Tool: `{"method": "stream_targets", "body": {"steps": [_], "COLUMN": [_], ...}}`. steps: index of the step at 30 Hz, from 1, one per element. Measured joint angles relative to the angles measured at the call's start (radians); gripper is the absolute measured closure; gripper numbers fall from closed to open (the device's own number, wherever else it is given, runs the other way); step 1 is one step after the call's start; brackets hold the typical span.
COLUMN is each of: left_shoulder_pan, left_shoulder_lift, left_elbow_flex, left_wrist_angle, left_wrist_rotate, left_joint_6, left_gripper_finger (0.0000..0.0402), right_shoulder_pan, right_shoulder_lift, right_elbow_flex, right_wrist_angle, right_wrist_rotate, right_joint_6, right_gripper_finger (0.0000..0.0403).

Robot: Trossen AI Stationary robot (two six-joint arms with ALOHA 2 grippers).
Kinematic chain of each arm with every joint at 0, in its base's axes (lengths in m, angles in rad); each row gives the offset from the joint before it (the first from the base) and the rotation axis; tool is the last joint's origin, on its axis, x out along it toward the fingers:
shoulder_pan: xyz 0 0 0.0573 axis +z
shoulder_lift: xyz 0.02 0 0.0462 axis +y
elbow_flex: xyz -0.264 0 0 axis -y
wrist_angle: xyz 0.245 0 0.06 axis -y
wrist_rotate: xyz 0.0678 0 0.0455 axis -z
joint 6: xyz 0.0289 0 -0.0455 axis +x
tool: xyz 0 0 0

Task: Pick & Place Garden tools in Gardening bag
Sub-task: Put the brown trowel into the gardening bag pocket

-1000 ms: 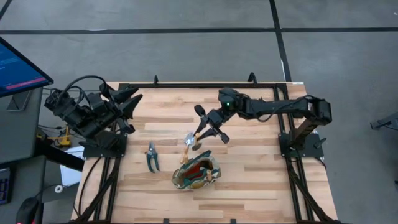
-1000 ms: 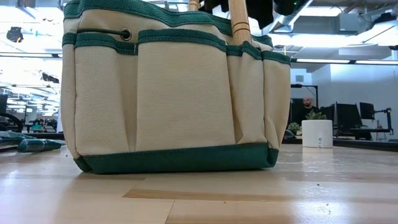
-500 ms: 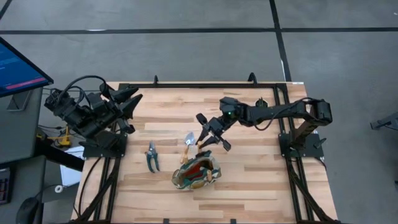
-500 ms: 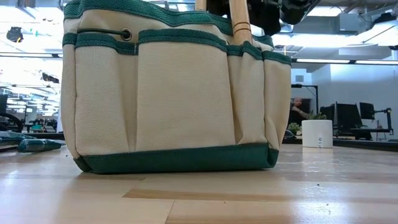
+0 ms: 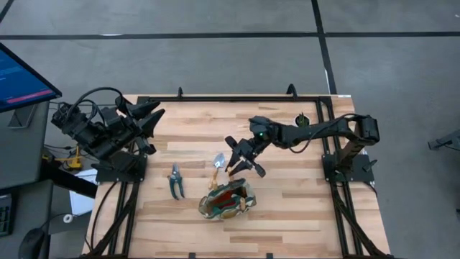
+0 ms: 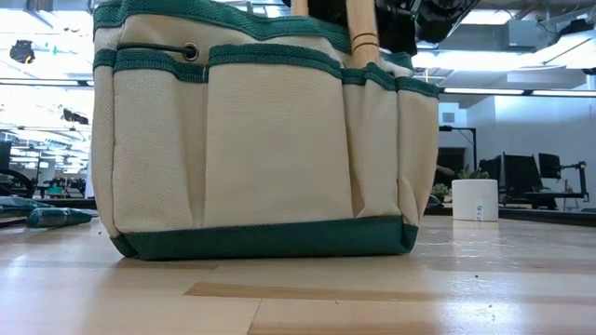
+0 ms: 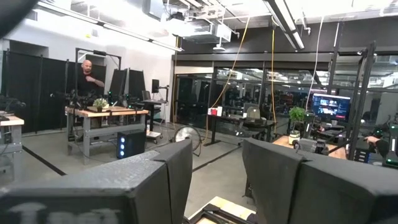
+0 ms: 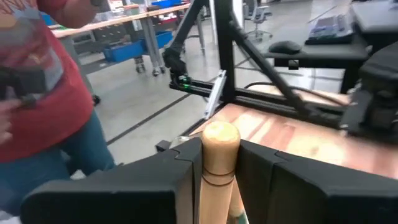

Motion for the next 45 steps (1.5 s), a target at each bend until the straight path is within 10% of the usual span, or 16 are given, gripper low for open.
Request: {"method": "stream_targets", "body": {"steps": [45], "left_shoulder_pan": [0.000], "left_shoulder_lift": [0.000], "left_elbow_flex": [0.000], "left_wrist_angle": [-0.005], "left_wrist_rotate": [0.000], "left_joint_6": [0.011], "left_gripper_finger": [0.0271], "right_shoulder_pan": [0.080], "right_shoulder_lift": [0.102], "right_elbow_flex": [0.001], "right_wrist_angle": [-0.008], "right_wrist_rotate": [0.115], "right_joint_6": [-0.055], "right_gripper_finger": [0.0343]}}
